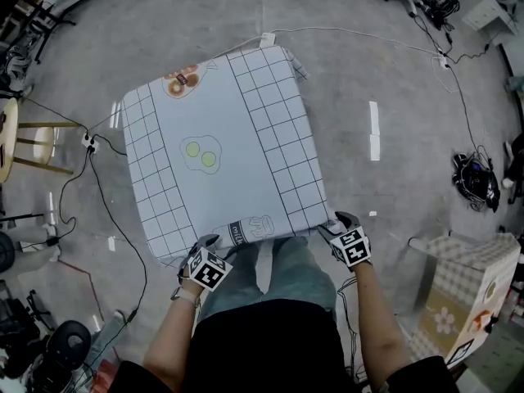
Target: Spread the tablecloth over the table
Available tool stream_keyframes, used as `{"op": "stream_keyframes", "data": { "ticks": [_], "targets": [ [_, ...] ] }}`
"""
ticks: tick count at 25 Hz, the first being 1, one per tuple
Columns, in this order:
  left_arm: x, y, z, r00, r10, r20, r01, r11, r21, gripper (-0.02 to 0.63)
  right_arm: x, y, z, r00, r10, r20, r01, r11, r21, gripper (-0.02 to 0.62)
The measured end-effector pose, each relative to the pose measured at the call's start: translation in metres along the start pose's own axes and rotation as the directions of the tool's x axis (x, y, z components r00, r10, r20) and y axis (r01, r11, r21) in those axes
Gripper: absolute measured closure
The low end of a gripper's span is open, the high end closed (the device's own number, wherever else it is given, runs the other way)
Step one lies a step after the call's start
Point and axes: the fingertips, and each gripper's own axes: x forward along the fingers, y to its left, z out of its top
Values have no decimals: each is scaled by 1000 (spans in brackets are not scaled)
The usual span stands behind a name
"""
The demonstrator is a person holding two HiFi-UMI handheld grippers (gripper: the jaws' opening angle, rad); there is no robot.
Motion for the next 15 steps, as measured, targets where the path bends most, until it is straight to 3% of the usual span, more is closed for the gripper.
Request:
{"op": "stream_keyframes", "data": {
  "ticks": [4,9,12,15],
  "targets": [
    [6,2,-17,999,-38,-27,38,999,-15,324,13,7,-32,996,19,-85,-20,1000,-8,327],
    [9,3,-30,996,-59,-67,57,998,-25,324,35,22,-30,998,-2,-55,5,999,47,328],
    [8,14,-36,997,-4,-74,3,1000,-16,324,43,22,-25,998,-59,-33,62,992,107,331],
    [5,32,-43,995,71,-67,-72,997,-1,324,38,21,-25,994,-93,-50,98,991,95,330]
  ]
}}
